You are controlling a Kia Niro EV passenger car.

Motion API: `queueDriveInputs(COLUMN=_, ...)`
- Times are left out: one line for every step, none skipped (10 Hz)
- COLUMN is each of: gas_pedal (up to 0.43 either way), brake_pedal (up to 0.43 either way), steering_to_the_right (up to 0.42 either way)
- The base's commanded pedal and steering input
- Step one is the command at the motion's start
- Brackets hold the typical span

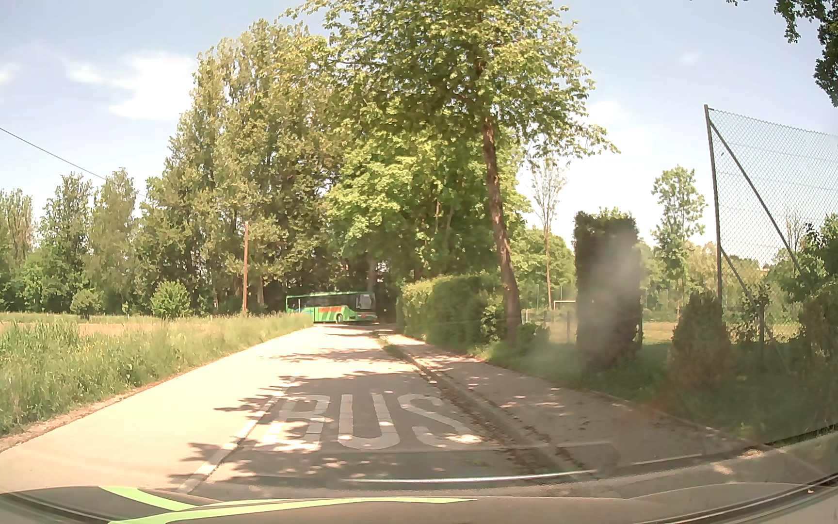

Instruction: Follow the waypoints while adhering to traffic rules and regulations

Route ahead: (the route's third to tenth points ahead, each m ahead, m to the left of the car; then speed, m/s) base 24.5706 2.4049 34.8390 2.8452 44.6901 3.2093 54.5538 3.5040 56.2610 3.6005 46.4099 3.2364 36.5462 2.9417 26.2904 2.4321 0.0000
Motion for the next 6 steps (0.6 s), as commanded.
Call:
queueDriveInputs(gas_pedal=0.0, brake_pedal=0.512, steering_to_the_right=-0.089)
queueDriveInputs(gas_pedal=0.0, brake_pedal=0.512, steering_to_the_right=-0.089)
queueDriveInputs(gas_pedal=0.0, brake_pedal=0.512, steering_to_the_right=-0.089)
queueDriveInputs(gas_pedal=0.0, brake_pedal=0.512, steering_to_the_right=-0.089)
queueDriveInputs(gas_pedal=0.0, brake_pedal=0.512, steering_to_the_right=-0.089)
queueDriveInputs(gas_pedal=0.0, brake_pedal=0.512, steering_to_the_right=-0.089)
